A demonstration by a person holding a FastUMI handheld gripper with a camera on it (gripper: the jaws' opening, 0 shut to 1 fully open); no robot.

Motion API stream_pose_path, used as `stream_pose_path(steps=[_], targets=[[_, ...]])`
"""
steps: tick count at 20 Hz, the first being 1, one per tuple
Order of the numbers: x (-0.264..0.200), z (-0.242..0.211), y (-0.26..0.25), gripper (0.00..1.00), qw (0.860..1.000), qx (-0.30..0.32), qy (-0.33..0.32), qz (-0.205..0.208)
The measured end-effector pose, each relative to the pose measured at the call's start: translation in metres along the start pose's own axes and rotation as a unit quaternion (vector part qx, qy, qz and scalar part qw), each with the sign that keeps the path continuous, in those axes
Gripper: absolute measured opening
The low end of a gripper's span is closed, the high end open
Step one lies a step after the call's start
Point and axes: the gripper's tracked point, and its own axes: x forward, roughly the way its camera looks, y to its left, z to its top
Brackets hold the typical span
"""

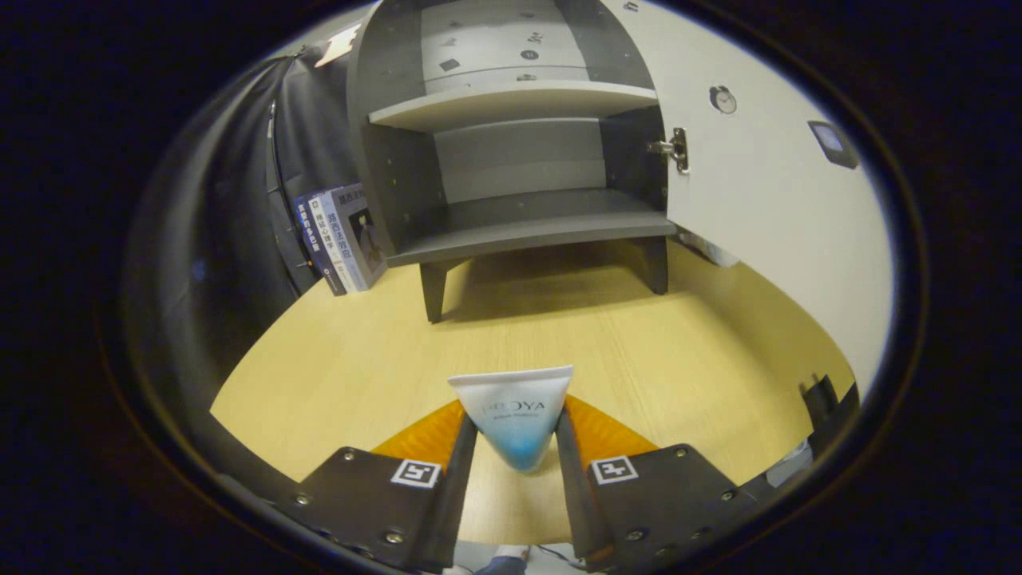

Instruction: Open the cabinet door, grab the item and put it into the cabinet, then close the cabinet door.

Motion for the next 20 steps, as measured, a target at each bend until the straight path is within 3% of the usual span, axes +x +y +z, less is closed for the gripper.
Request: stream_pose_path(steps=[5, 12, 20], targets=[[-0.023, 0.069, 0.012, 0.54, 0.999, -0.011, -0.042, 0.01], [-0.052, 0.202, 0.033, 0.54, 0.991, -0.037, -0.126, 0.024], [-0.027, 0.356, 0.053, 0.54, 0.97, -0.071, -0.23, 0.029]])
